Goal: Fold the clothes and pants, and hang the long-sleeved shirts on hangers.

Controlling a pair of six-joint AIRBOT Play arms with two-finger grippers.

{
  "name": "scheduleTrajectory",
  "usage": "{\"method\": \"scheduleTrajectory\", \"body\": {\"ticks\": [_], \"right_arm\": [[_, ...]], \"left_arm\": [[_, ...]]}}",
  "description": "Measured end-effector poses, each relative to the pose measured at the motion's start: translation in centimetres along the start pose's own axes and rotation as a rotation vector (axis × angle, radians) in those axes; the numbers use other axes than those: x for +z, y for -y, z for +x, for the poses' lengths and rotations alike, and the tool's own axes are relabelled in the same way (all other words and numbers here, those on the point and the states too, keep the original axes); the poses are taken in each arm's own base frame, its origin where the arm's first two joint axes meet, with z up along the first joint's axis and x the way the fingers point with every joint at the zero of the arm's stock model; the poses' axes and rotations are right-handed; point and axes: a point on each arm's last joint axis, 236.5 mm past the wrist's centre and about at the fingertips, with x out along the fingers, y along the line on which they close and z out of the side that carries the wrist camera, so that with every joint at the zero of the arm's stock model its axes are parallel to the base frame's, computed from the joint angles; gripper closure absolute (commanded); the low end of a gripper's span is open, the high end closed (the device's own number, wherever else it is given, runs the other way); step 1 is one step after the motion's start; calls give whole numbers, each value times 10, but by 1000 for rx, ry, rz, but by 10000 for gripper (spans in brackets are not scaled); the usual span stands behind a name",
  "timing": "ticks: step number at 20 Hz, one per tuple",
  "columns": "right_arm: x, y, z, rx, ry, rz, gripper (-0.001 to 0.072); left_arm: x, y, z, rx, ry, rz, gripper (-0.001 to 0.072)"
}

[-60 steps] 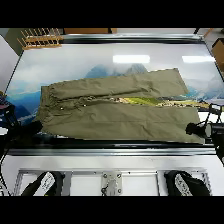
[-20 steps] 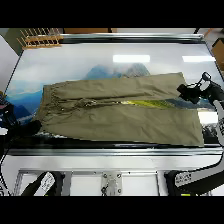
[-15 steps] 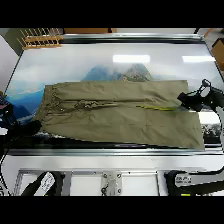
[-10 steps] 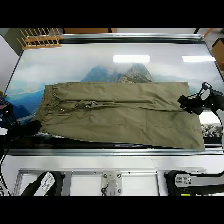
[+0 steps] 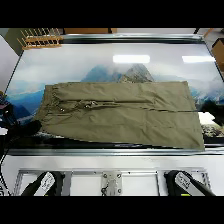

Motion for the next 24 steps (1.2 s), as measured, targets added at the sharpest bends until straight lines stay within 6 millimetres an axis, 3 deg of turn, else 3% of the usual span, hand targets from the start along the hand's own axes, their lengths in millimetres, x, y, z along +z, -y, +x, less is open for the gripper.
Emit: {"method": "scheduleTrajectory", "body": {"ticks": [2, 4, 8, 24], "right_arm": [[-34, 43, 3, -24, -57, 152, 64], [-70, 68, 15, -4, -115, 318, 64], [-112, 73, 39, 106, -173, 479, 65], [-124, 71, 77, 166, -189, 428, 71]], "left_arm": [[0, 0, 0, 0, 0, 0, 689], [0, 0, 0, 0, 0, 0, 689], [0, 0, 0, 0, 0, 0, 689], [0, 0, 0, 0, 0, 0, 689]]}}
